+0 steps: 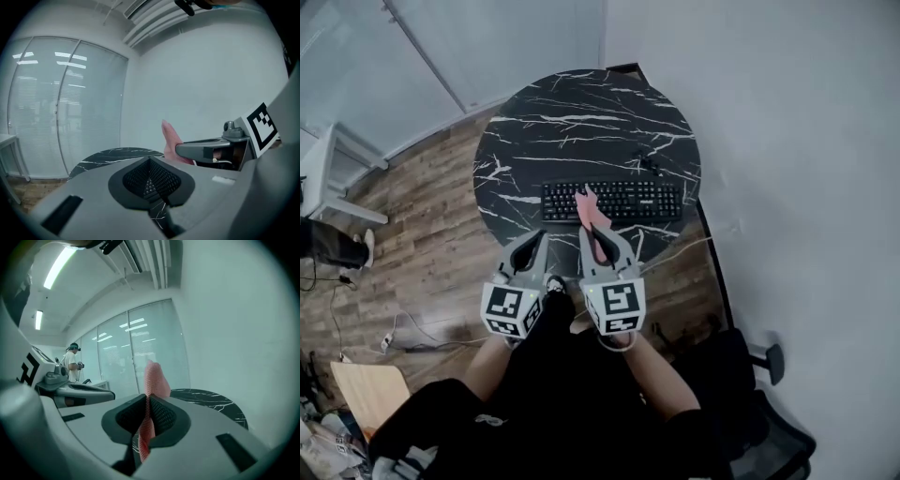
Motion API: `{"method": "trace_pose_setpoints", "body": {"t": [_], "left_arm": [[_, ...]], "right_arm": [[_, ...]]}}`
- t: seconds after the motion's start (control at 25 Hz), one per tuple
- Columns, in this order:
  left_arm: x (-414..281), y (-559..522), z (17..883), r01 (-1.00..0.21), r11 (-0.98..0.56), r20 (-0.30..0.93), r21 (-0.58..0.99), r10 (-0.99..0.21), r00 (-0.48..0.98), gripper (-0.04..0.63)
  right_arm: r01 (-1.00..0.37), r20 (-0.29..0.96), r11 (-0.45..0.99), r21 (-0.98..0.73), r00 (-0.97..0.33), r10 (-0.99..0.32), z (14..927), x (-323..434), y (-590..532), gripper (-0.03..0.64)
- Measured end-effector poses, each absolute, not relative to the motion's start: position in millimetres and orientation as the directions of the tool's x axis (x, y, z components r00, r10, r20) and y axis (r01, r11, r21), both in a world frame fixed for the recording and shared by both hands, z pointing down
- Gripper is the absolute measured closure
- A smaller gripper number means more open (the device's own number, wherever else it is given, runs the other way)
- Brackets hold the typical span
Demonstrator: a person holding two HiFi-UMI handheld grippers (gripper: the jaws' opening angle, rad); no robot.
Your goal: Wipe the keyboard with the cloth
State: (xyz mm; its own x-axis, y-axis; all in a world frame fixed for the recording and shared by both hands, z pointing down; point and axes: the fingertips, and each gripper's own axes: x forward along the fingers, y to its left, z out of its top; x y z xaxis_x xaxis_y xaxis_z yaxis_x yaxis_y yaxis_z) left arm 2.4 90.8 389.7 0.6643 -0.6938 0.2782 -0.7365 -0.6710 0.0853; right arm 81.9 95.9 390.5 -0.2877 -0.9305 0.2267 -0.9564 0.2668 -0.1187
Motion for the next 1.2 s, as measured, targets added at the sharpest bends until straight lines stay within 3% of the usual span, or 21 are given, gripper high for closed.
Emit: {"method": "trace_pose_setpoints", "body": {"t": [0.48, 1.2], "left_arm": [[49.6, 165.8, 302.1, -0.722, -0.692, 0.078, -0.007, -0.72, 0.69, 0.597], [36.3, 203.2, 296.4, -0.741, -0.671, 0.084, -0.039, -0.741, 0.666, 0.597]], "right_arm": [[-0.977, 0.017, 0.211, -0.025, -0.211, -0.977, 287.4, 140.1, 187.7, 0.606], [-0.979, -0.023, 0.2, 0.034, -0.201, -0.979, 271.4, 147.9, 227.1, 0.606]]}}
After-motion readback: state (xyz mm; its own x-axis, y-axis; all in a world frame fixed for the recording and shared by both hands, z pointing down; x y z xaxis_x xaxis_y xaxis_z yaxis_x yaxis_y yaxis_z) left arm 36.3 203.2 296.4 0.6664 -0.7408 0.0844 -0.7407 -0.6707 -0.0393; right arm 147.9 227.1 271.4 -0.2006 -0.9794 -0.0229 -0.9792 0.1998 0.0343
